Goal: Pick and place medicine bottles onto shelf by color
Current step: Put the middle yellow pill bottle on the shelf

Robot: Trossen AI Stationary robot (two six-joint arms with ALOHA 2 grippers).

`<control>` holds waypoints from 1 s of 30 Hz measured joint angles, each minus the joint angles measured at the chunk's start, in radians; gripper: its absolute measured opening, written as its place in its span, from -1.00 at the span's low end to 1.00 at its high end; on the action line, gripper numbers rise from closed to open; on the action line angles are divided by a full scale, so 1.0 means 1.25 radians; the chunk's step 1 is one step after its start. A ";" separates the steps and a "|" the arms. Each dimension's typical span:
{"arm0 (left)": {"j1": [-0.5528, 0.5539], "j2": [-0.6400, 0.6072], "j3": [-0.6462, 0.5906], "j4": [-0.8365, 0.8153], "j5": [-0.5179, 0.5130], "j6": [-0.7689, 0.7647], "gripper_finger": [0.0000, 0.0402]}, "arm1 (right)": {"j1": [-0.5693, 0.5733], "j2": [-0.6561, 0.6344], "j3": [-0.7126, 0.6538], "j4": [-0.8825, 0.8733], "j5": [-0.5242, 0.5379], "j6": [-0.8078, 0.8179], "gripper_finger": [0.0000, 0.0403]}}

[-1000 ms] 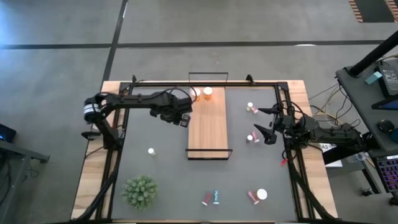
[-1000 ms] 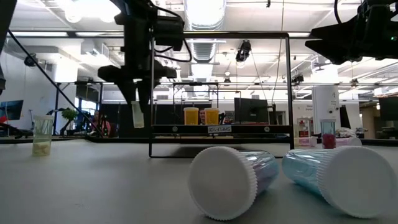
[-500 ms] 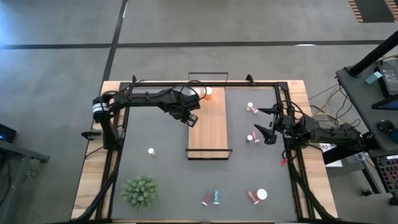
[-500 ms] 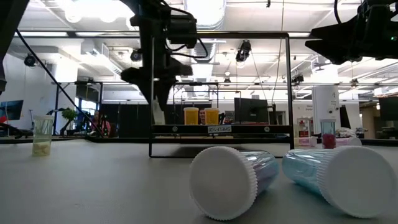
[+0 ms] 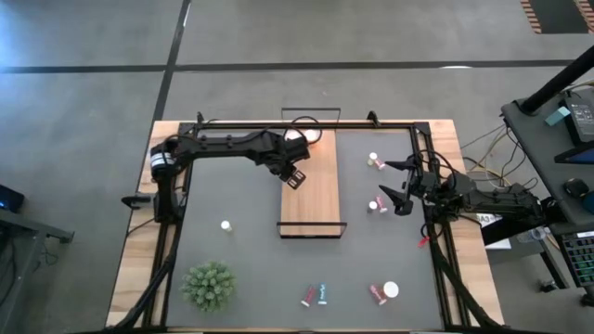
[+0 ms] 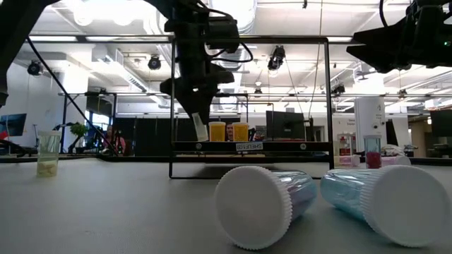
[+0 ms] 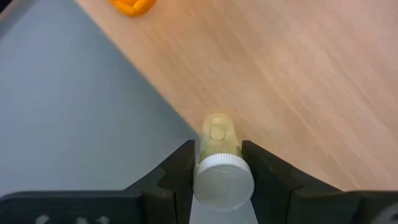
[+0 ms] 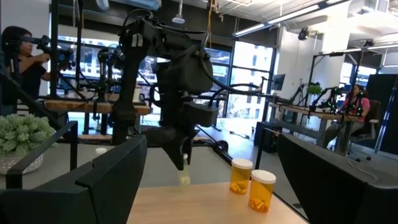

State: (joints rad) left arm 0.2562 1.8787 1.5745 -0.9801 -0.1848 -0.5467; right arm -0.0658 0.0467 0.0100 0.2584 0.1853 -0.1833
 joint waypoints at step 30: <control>0.003 -0.011 -0.086 -0.165 0.039 -0.167 -0.47 | 0.000 0.000 0.000 0.000 0.000 0.000 0.74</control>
State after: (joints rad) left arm 0.2598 1.8645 1.4668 -1.1866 -0.1365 -0.7552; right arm -0.0662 0.0467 0.0097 0.2584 0.1852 -0.1833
